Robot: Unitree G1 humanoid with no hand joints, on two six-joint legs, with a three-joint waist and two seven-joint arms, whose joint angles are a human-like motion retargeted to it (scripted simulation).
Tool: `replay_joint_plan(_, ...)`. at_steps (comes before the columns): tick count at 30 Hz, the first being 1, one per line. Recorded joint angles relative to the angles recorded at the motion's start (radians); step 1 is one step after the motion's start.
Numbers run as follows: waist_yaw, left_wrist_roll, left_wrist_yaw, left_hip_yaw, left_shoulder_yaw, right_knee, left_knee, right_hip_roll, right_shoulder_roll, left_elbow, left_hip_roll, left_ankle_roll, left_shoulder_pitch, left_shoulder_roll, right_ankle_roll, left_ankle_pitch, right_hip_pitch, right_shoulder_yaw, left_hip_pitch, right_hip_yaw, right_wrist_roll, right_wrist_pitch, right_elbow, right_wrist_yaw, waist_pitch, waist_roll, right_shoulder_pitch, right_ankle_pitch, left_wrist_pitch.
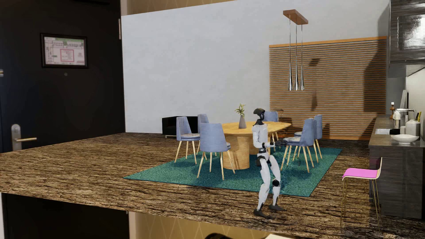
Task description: Head to the pink stool
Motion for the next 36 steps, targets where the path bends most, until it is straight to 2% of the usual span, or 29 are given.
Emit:
replay_joint_plan(1,-0.005,-0.027,-0.008,0.023,0.049,0.009,-0.035,-0.001,-0.01,-0.019,-0.006,0.009,0.008,-0.034,0.006,-0.017,0.0,-0.024,0.03,0.013,0.025,0.017,0.013,-0.013,-0.001,0.001,0.005,0.015,-0.027)
replay_joint_plan(2,-0.011,-0.078,-0.013,0.039,0.119,0.049,-0.064,-0.006,-0.019,-0.034,-0.016,0.014,-0.006,-0.081,0.012,-0.019,-0.015,-0.054,0.055,0.024,0.009,0.044,0.046,-0.023,0.002,-0.003,0.015,0.042,-0.002)
replay_joint_plan(3,-0.015,-0.12,0.018,0.052,0.18,0.122,-0.073,-0.011,-0.013,-0.056,-0.025,0.019,-0.038,-0.129,0.023,-0.025,-0.054,-0.087,0.067,0.039,-0.031,0.088,0.11,-0.035,0.008,-0.011,0.028,0.077,0.061)
replay_joint_plan(4,-0.019,-0.13,0.093,0.061,0.207,0.217,-0.059,-0.017,0.006,-0.09,-0.031,0.022,-0.076,-0.166,0.043,-0.045,-0.11,-0.118,0.065,0.054,-0.07,0.155,0.209,-0.039,0.014,-0.022,0.036,0.118,0.117)
replay_joint_plan(5,-0.02,-0.134,0.172,0.07,0.212,0.303,-0.049,-0.024,0.024,-0.123,-0.038,0.028,-0.121,-0.19,0.097,-0.063,-0.163,-0.149,0.062,0.065,-0.098,0.243,0.336,-0.027,0.018,-0.032,0.039,0.153,0.141)
replay_joint_plan(6,-0.017,-0.145,0.228,0.073,0.203,0.368,-0.051,-0.033,0.032,-0.15,-0.049,0.035,-0.173,-0.2,0.164,-0.076,-0.201,-0.173,0.064,0.075,-0.118,0.337,0.483,0.004,0.02,-0.041,0.04,0.169,0.139)
replay_joint_plan(7,-0.014,-0.165,0.254,0.074,0.191,0.395,-0.056,-0.048,0.023,-0.172,-0.063,0.039,-0.231,-0.2,0.185,-0.085,-0.221,-0.18,0.07,0.086,-0.146,0.42,0.648,0.063,0.02,-0.049,0.041,0.143,0.119)
replay_joint_plan(8,-0.009,-0.194,0.25,0.067,0.182,0.364,-0.071,-0.1,0.0,-0.186,-0.081,0.045,-0.291,-0.188,0.16,-0.088,-0.218,-0.153,0.078,0.052,-0.204,0.478,0.815,0.152,0.018,-0.058,0.055,0.081,0.075)
replay_joint_plan(9,-0.004,-0.226,0.224,0.054,0.169,0.272,-0.097,-0.165,-0.026,-0.188,-0.103,0.049,-0.361,-0.168,0.108,-0.085,-0.189,-0.045,0.089,-0.014,-0.331,0.482,0.954,0.286,0.014,-0.068,0.085,0.029,0.019)
replay_joint_plan(10,-0.001,-0.247,0.192,0.036,0.148,0.134,-0.125,-0.207,-0.047,-0.191,-0.128,0.049,-0.426,-0.144,0.068,-0.081,-0.14,0.083,0.099,-0.069,-0.472,0.399,1.025,0.422,0.008,-0.079,0.129,0.012,-0.039)
replay_joint_plan(11,-0.004,-0.254,0.175,0.021,0.122,-0.021,-0.156,-0.209,-0.047,-0.209,-0.15,0.052,-0.475,-0.12,0.109,-0.076,-0.085,0.108,0.111,-0.078,-0.527,0.319,1.036,0.496,0.0,-0.091,0.182,0.036,-0.085)
replay_joint_plan(12,-0.009,-0.247,0.179,0.014,0.094,-0.087,-0.175,-0.222,-0.025,-0.247,-0.169,0.052,-0.504,-0.099,0.123,-0.075,-0.046,0.023,0.121,-0.083,-0.488,0.297,1.018,0.502,-0.008,-0.104,0.242,0.017,-0.117)
replay_joint_plan(14,-0.021,-0.244,0.254,0.012,0.066,-0.159,-0.206,-0.237,0.046,-0.34,-0.187,0.051,-0.514,-0.075,0.144,-0.075,0.001,-0.194,0.145,-0.1,-0.361,0.321,0.961,0.431,-0.02,-0.121,0.336,0.024,-0.147)
replay_joint_plan(15,-0.027,-0.265,0.308,0.014,0.073,-0.171,-0.207,-0.238,0.072,-0.365,-0.187,0.049,-0.505,-0.084,0.146,-0.079,0.011,-0.247,0.15,-0.103,-0.347,0.325,0.919,0.371,-0.023,-0.125,0.364,0.031,-0.151)
replay_joint_plan(16,-0.033,-0.302,0.339,0.02,0.088,-0.173,-0.202,-0.237,0.083,-0.371,-0.184,0.046,-0.491,-0.1,0.146,-0.084,0.013,-0.259,0.153,-0.102,-0.368,0.316,0.881,0.308,-0.026,-0.126,0.38,0.036,-0.144)
replay_joint_plan(17,-0.039,-0.341,0.337,0.028,0.102,-0.175,-0.196,-0.233,0.086,-0.363,-0.179,0.042,-0.474,-0.112,0.144,-0.089,0.014,-0.25,0.156,-0.099,-0.401,0.306,0.852,0.262,-0.029,-0.126,0.381,0.04,-0.132)
replay_joint_plan(18,-0.043,-0.359,0.315,0.039,0.105,-0.183,-0.191,-0.227,0.086,-0.345,-0.173,0.039,-0.456,-0.113,0.143,-0.094,0.017,-0.24,0.16,-0.093,-0.428,0.301,0.833,0.236,-0.032,-0.126,0.367,0.043,-0.109)
replay_joint_plan(19,-0.046,-0.342,0.292,0.051,0.096,-0.198,-0.192,-0.222,0.088,-0.314,-0.169,0.036,-0.438,-0.106,0.143,-0.095,0.024,-0.237,0.167,-0.083,-0.442,0.3,0.816,0.223,-0.035,-0.125,0.346,0.046,-0.077)
replay_joint_plan(22,-0.044,-0.213,0.252,0.097,0.06,-0.25,-0.214,-0.212,0.095,-0.135,-0.166,0.03,-0.4,-0.1,0.147,-0.082,0.054,-0.227,0.205,-0.048,-0.436,0.284,0.727,0.218,-0.043,-0.121,0.277,0.062,0.044)
replay_joint_plan(23,-0.043,-0.199,0.218,0.111,0.074,-0.26,-0.216,-0.211,0.087,-0.069,-0.167,0.028,-0.387,-0.106,0.148,-0.082,0.061,-0.208,0.215,-0.035,-0.447,0.275,0.7,0.206,-0.045,-0.12,0.25,0.065,0.072)
replay_joint_plan(25,-0.041,-0.178,0.118,0.142,0.091,-0.27,-0.217,-0.206,0.084,0.01,-0.164,0.025,-0.34,-0.112,0.148,-0.09,0.07,-0.207,0.236,-0.007,-0.398,0.238,0.649,0.193,-0.049,-0.116,0.202,0.065,0.096)
replay_joint_plan(27,-0.038,-0.152,0.068,0.179,0.099,-0.257,-0.227,-0.194,0.082,0.009,-0.157,0.019,-0.273,-0.116,0.148,-0.104,0.066,-0.194,0.263,0.026,-0.34,0.206,0.604,0.18,-0.05,-0.11,0.163,0.06,0.071)
replay_joint_plan(30,-0.031,-0.15,0.088,0.235,0.155,-0.207,-0.221,-0.153,0.081,-0.017,-0.126,0.011,-0.196,-0.127,0.138,-0.128,0.034,-0.155,0.285,0.079,-0.307,0.19,0.556,0.153,-0.048,-0.1,0.145,0.056,0.06)
replay_joint_plan(34,-0.033,-0.074,0.042,0.301,0.127,-0.17,-0.212,-0.097,0.074,-0.01,-0.086,0.004,-0.224,-0.085,0.135,-0.135,-0.015,-0.141,0.285,0.144,-0.295,0.211,0.564,0.152,-0.039,-0.095,0.175,0.072,0.015)
replay_joint_plan(36,-0.035,-0.052,0.063,0.325,0.113,-0.171,-0.197,-0.08,0.069,-0.037,-0.072,0.004,-0.271,-0.073,0.13,-0.148,-0.032,-0.16,0.274,0.169,-0.294,0.239,0.607,0.147,-0.033,-0.097,0.202,0.07,-0.01)
